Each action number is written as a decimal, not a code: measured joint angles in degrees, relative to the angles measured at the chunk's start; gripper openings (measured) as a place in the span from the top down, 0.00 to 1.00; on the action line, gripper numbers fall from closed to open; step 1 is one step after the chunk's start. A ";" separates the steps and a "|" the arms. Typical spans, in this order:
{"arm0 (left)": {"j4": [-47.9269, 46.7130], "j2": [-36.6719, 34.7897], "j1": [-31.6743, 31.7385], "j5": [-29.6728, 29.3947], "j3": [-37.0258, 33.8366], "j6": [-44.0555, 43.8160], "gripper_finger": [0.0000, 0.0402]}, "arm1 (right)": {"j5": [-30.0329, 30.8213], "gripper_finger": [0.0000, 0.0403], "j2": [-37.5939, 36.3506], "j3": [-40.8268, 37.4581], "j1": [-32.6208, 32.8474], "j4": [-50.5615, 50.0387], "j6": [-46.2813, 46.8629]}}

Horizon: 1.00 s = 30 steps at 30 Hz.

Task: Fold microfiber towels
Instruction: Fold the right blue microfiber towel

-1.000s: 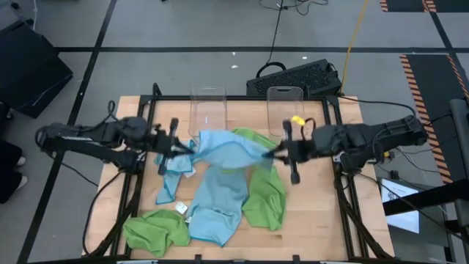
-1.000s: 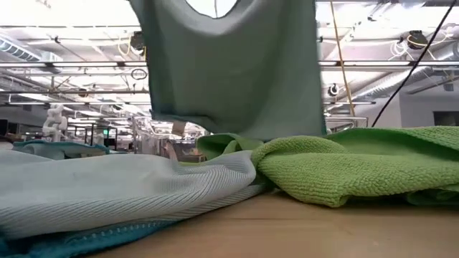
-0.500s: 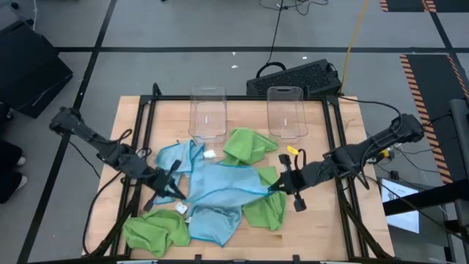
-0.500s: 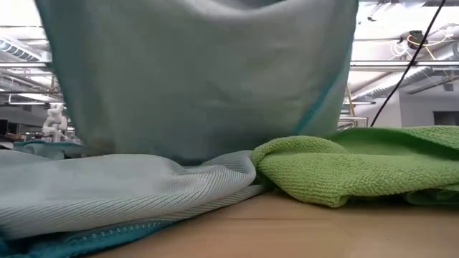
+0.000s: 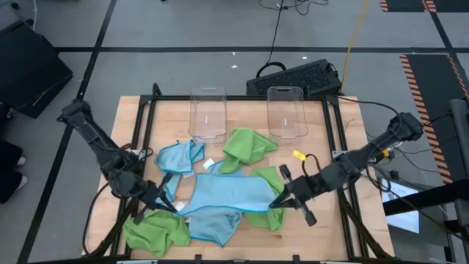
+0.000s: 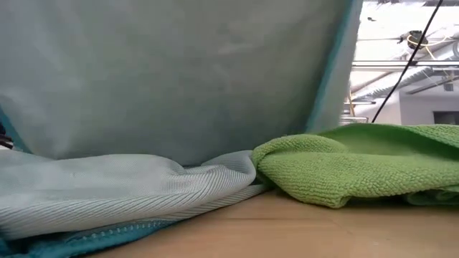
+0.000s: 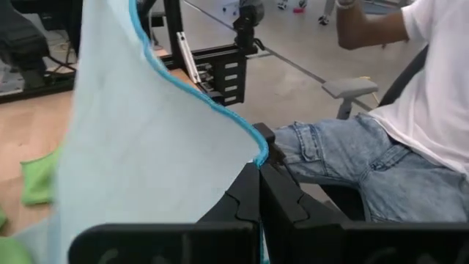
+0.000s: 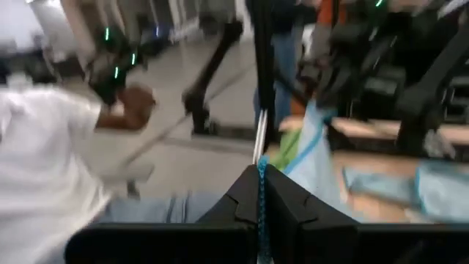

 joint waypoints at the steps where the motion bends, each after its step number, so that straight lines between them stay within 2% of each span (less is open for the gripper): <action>1: 0.00 0.01 -0.51 -0.82 0.00 -0.17 1.00 | 0.00 0.99 -0.21 0.00 -0.57 0.31 0.08; 4: 0.07 0.34 -1.96 -1.95 0.00 -0.22 1.00 | -1.21 0.99 -1.74 0.00 -2.65 -2.36 1.56; 8: 0.04 0.33 -3.09 -2.88 -0.04 -0.22 1.00 | -7.25 0.99 -4.81 0.00 -5.65 -6.41 5.69; 11: 0.00 0.33 -3.40 -3.03 -0.04 -0.22 1.00 | -10.12 0.99 -5.45 0.00 -6.62 -4.87 6.64; 15: -0.08 0.33 -3.84 -4.19 -0.04 -0.20 1.00 | -10.42 0.99 -4.47 0.00 -5.38 -2.10 5.73; 17: -0.11 0.33 -4.18 -5.17 -0.04 -0.07 1.00 | -9.77 0.98 -3.05 0.00 -4.52 -0.31 4.54; 23: -0.11 0.33 -4.99 -7.84 -0.04 1.51 1.00 | 2.06 0.98 4.79 0.00 -2.70 13.05 -1.73; 28: -0.18 0.33 -5.61 -10.14 -0.04 2.63 1.00 | 3.02 0.98 12.52 0.02 -3.76 27.19 -4.77; 30: -0.67 0.33 -6.00 -10.82 -0.04 2.64 1.00 | 3.05 0.98 14.73 0.02 -4.21 28.58 -4.22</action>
